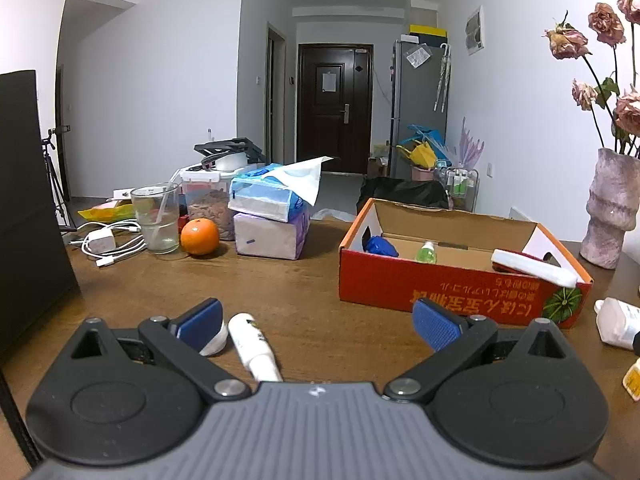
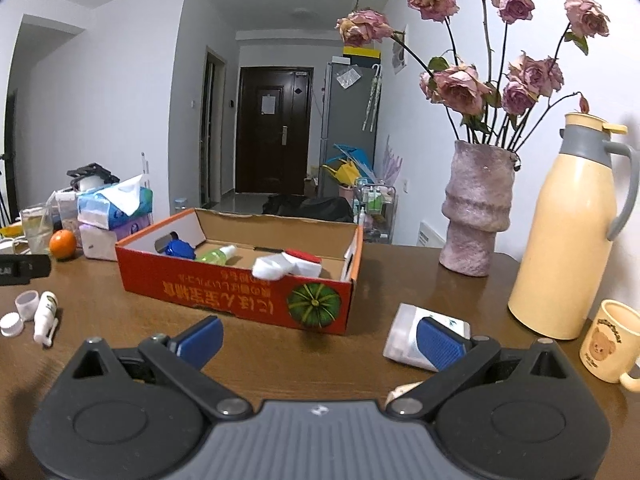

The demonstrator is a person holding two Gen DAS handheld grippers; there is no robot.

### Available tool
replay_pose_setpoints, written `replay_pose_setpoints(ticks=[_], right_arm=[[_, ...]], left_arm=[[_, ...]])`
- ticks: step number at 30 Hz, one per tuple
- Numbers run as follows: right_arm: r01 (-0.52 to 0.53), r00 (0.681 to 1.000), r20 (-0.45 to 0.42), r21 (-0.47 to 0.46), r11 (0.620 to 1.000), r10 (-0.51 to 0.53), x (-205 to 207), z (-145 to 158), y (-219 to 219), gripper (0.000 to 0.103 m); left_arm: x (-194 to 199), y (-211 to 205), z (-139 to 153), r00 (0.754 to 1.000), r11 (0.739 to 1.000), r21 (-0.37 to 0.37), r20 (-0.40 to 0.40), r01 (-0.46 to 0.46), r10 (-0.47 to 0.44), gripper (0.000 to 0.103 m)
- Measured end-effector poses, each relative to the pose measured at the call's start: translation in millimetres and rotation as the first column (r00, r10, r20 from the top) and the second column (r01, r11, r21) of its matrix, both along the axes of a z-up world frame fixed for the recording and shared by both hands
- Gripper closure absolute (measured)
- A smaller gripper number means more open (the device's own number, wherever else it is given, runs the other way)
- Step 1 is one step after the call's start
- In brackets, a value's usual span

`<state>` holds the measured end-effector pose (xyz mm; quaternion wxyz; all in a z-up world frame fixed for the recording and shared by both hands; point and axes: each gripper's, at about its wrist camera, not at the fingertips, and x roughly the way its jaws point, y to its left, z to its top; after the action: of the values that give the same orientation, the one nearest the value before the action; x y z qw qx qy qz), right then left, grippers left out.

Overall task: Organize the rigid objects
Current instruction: 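Withdraw both open tools from the box back over the table, then lower the right tool onto the white plug adapter and close on it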

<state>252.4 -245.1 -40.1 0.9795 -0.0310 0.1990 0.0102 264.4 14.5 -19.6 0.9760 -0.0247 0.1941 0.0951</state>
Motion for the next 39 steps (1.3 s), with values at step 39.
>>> replay_pose_setpoints(ticks=[39], right_arm=[[-0.026, 0.968, -0.251, 0.001, 1.0, 0.026, 46, -71, -75, 0.036]], left_arm=[[-9, 28, -27, 0.994, 0.999, -0.026, -0.103, -0.026, 0.023, 0.0]])
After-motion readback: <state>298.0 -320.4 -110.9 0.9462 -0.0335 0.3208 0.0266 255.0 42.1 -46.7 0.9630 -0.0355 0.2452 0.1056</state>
